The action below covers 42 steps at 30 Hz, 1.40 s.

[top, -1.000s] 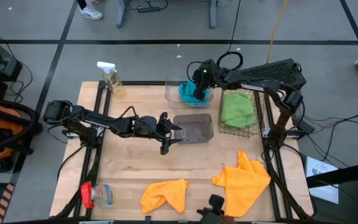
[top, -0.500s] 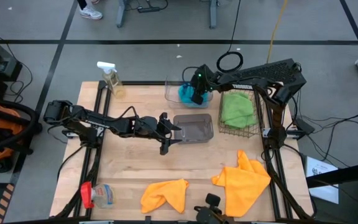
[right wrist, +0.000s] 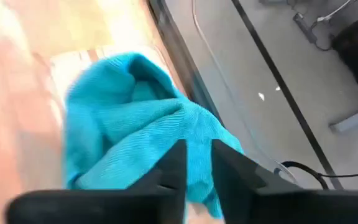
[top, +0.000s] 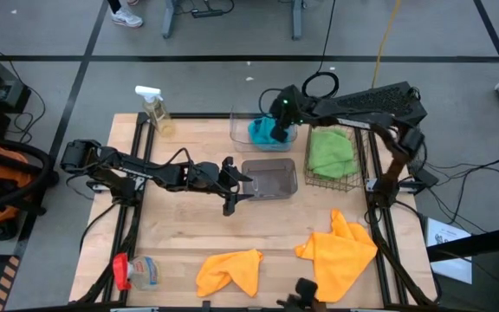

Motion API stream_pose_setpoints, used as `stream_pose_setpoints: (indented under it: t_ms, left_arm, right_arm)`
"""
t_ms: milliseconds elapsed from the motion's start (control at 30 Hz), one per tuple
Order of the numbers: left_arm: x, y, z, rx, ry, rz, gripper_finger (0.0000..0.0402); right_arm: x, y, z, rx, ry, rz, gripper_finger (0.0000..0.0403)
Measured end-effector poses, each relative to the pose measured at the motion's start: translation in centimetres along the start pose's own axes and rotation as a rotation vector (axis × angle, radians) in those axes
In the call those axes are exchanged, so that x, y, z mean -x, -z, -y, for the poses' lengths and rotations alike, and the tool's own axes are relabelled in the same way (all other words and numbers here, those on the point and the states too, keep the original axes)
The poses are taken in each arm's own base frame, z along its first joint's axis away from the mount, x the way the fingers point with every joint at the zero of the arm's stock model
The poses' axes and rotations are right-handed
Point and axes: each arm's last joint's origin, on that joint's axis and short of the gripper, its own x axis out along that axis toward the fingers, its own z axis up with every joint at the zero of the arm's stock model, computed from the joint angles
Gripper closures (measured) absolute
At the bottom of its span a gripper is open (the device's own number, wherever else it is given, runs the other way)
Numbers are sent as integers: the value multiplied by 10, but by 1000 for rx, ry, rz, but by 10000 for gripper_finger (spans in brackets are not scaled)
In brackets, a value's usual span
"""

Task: Sort microfiber towel by color & place in baskets
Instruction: Put the left orange microfiber towel into the black bin

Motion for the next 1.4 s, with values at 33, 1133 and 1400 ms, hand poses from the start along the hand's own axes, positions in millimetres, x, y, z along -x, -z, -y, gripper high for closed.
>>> stream_pose_setpoints:
  t_ms: [33, 1133, 1400]
  left_arm:
    - [0, 0, 0, 0, 0, 0, 146]
    - [91, 31, 155, 563, 253, -353, 141]
    - [76, 52, 180, 613, 234, -338, 49]
  right_arm:
    - [12, -3, -1, -8, -1, 8, 326]
    - [183, 110, -228, -42, -387, 407, 257]
    - [179, 112, -247, -20, -419, 437, 257]
